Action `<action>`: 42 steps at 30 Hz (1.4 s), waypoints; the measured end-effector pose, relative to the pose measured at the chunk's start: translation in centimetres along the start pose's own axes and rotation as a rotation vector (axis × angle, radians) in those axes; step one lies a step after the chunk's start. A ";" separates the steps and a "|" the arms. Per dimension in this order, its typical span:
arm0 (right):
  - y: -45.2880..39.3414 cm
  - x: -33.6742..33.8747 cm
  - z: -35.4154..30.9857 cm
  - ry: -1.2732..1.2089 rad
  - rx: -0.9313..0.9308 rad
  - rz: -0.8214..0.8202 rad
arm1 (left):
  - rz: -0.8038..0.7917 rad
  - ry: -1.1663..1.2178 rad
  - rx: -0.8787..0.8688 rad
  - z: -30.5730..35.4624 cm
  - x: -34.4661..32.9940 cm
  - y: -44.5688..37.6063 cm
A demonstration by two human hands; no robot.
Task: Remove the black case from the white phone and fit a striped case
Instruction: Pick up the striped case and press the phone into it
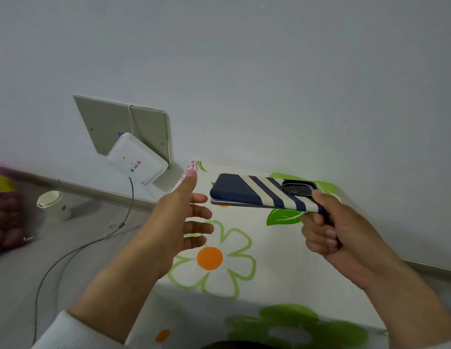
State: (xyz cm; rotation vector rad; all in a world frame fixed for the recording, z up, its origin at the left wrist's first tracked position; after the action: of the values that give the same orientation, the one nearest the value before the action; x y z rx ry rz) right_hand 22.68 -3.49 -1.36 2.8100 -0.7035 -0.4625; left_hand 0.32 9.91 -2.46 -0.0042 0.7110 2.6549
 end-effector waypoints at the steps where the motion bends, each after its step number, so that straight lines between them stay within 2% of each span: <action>1: 0.0 -0.1 0.0 0.003 0.002 -0.003 | 0.012 -0.047 -0.031 0.2 0.1 -0.1; 8: 0.4 -0.9 -0.2 0.016 0.016 -0.034 | 0.037 -0.294 -0.127 1.1 0.1 0.2; 12: 0.3 -0.9 -0.1 0.016 0.005 -0.040 | 0.013 -0.356 -0.122 1.1 -0.2 0.3; 24: 0.1 -1.0 0.4 0.044 -0.049 -0.035 | -0.006 -0.389 -0.131 1.6 -0.2 0.4; 42: 0.1 -1.2 1.0 0.082 -0.080 -0.041 | -0.021 -0.287 -0.099 1.4 0.0 0.1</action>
State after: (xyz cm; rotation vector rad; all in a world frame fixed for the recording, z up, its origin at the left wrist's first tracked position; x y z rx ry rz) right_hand 21.31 -3.14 -2.00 2.7549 -0.5981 -0.3717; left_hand 0.45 10.52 -1.16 0.3334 0.4816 2.5930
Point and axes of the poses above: each hand's wrist, its own y-axis away from the middle knuckle, its own x-axis out of the back of the hand, z = x × y, the point moved 9 cm from there along -y, towards the middle knuckle
